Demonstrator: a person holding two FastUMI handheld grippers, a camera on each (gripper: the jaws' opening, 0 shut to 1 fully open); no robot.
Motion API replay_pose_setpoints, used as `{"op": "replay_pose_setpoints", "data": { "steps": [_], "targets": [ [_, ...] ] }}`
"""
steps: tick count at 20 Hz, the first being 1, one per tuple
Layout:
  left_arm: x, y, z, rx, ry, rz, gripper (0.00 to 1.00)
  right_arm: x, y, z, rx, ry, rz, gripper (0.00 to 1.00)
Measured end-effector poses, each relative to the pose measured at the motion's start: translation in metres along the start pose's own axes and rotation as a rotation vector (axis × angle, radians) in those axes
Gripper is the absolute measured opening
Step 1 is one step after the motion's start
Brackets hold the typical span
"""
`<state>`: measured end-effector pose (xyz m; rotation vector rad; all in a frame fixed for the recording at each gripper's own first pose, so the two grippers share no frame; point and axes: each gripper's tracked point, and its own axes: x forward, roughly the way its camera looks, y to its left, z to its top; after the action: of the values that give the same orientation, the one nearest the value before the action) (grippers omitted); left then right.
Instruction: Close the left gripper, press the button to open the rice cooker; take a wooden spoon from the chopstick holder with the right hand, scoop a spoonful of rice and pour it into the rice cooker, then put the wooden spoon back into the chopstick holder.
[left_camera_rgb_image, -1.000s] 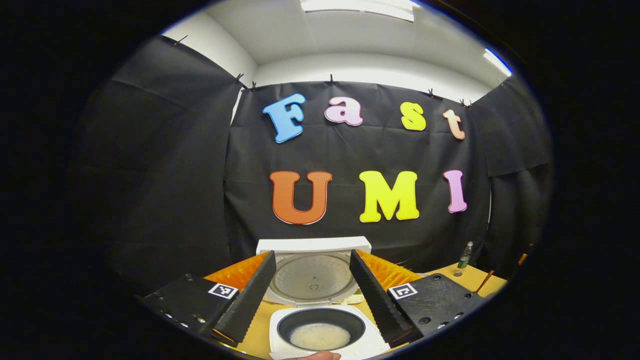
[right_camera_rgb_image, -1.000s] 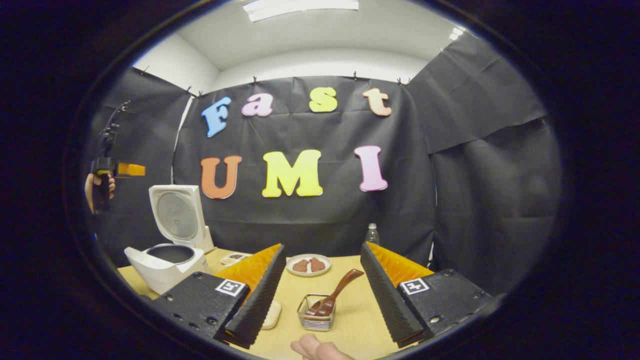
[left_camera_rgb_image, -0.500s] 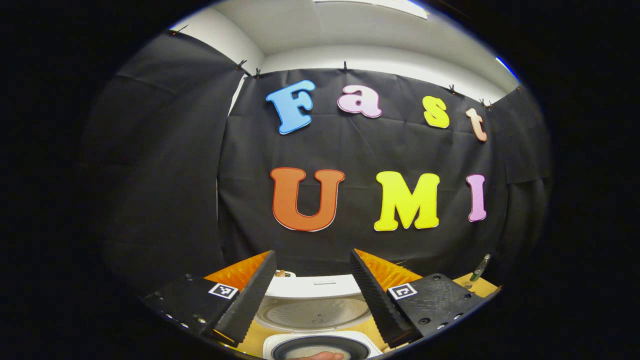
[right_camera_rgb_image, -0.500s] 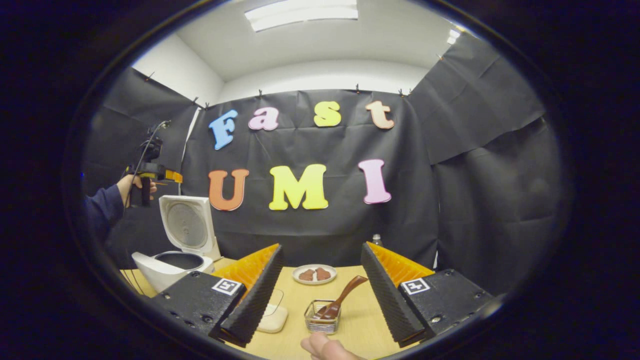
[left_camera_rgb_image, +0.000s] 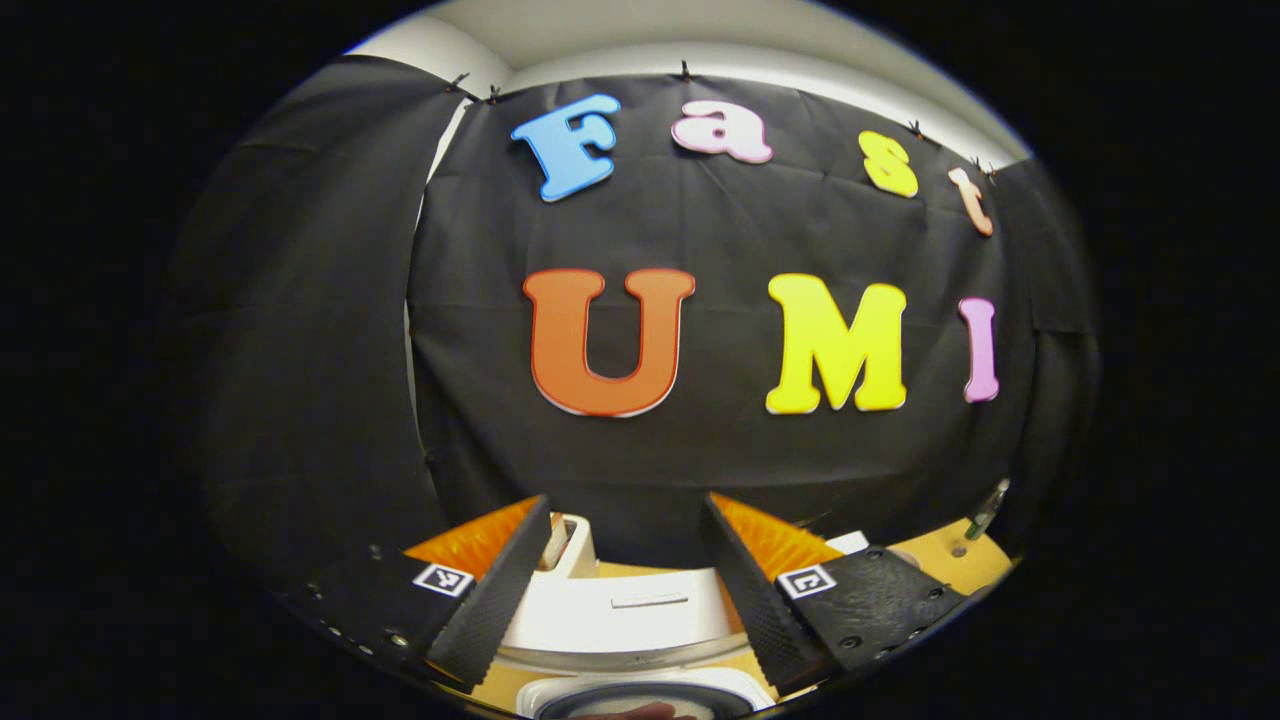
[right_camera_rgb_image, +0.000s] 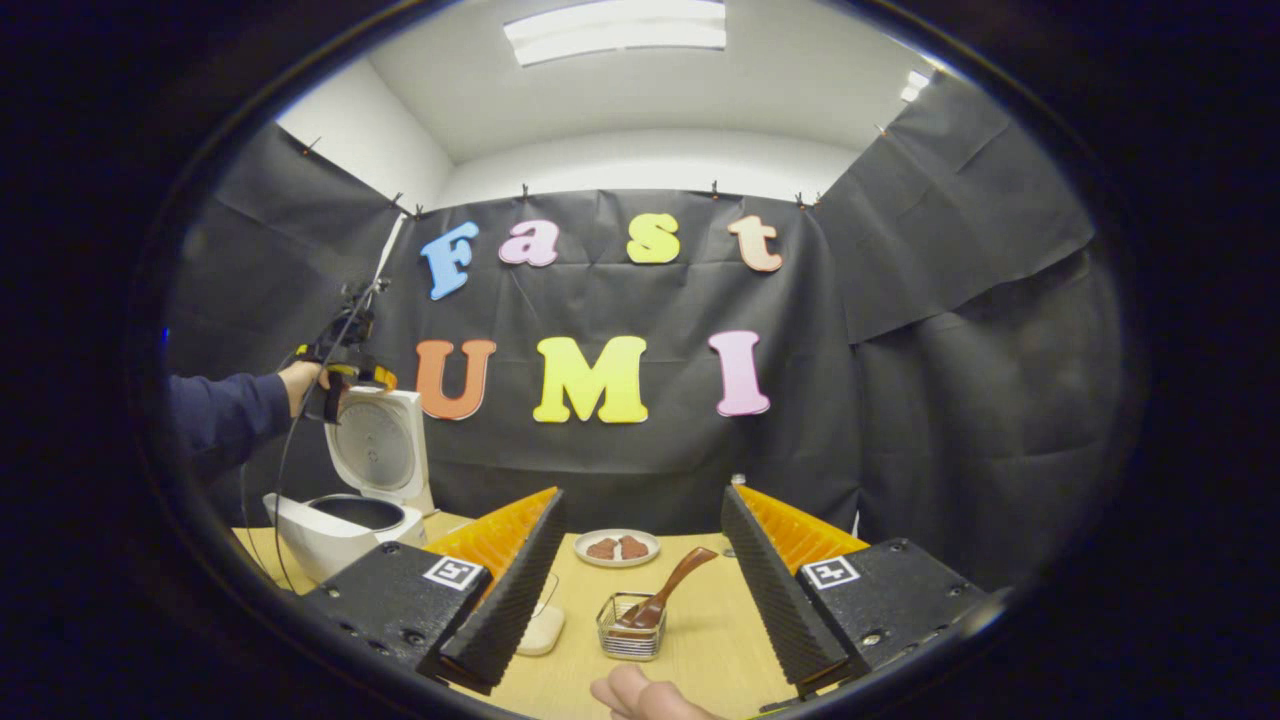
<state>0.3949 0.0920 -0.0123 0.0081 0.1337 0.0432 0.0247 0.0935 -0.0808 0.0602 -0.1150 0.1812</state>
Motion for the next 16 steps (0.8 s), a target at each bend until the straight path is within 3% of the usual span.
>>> {"op": "replay_pose_setpoints", "data": {
  "steps": [2,10,16],
  "targets": [
    [-0.004,-0.002,-0.004,-0.017,0.028,0.011,0.96,-0.005,-0.006,-0.004,0.011,0.008,-0.016,0.99],
    [-0.063,-0.005,-0.021,-0.007,0.05,0.024,1.0,-0.025,0.008,0.003,0.053,0.027,0.009,1.0],
    [-0.117,-0.002,-0.061,-0.031,0.08,0.031,0.98,-0.056,0.015,0.013,0.069,0.005,0.022,0.99]
  ]
}}
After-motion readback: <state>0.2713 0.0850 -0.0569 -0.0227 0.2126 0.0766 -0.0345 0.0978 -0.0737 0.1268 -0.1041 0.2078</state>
